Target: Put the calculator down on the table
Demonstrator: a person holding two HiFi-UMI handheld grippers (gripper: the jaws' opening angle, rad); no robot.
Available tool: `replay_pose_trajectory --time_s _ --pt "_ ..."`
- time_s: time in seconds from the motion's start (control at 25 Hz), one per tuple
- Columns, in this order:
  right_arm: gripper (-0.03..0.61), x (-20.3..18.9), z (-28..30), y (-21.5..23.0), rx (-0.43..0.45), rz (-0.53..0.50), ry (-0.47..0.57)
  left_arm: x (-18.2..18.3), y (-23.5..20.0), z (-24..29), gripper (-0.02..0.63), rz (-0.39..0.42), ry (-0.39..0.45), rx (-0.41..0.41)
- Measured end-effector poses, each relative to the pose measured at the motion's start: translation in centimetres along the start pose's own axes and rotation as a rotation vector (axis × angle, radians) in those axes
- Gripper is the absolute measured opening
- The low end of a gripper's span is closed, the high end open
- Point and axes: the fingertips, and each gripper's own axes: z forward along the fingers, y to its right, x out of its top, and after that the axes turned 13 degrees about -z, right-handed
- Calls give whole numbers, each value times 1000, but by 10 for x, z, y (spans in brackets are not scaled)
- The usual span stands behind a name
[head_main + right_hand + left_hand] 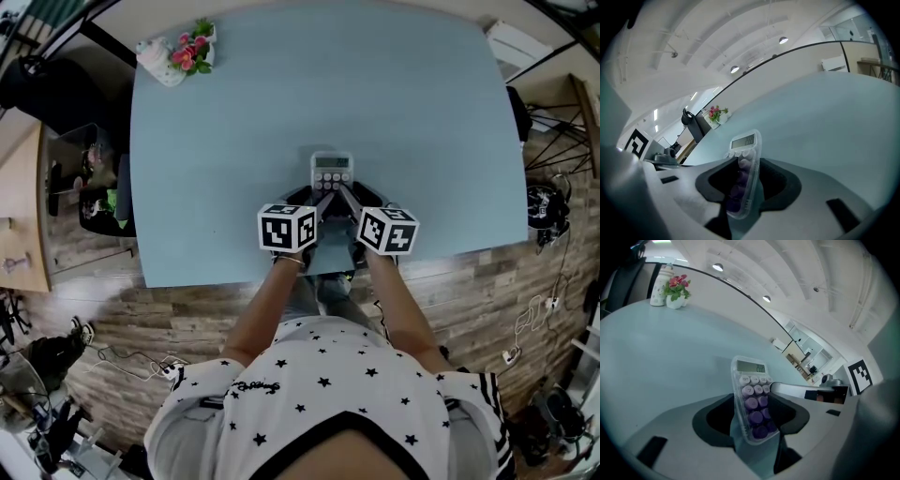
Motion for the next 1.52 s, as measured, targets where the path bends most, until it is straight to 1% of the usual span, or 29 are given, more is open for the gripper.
replay_pose_trajectory --time_s 0.32,0.4,0.52,0.56,0.68,0.8,0.92,1.0,1.08,1.16,1.28,1.4,1.52 --pt "141 -4 -1 3 -26 -50 -31 -3 1 3 244 37 -6 28" --pt "143 -3 -2 3 -25 -59 -30 -3 2 3 244 32 -10 22" --pt "163 -3 -2 2 -14 -56 -27 -3 2 1 247 5 -17 7" --pt "176 -3 -3 2 -11 -57 -26 -3 2 0 247 0 -15 6" --pt "178 0 -9 0 -11 -58 -6 -2 3 -8 247 3 5 2" --pt "171 10 -21 -1 -7 -46 45 5 12 -20 247 9 41 -22" --pt "108 24 -38 -7 24 -51 116 12 30 -32 234 39 82 -74" --pt "65 31 -50 -9 34 -58 160 15 42 -39 222 76 101 -97" --pt "33 40 -62 -10 35 -63 207 16 53 -47 188 124 124 -108" --pt "3 49 -76 -13 37 -75 251 17 64 -57 130 165 154 -121" --pt "-1 63 -95 -20 50 -105 308 20 82 -71 52 205 208 -165" --pt "-2 77 -116 -29 68 -139 368 20 103 -85 46 222 241 -215" --pt "-2 86 -141 -36 85 -159 425 18 126 -102 43 273 282 -244"
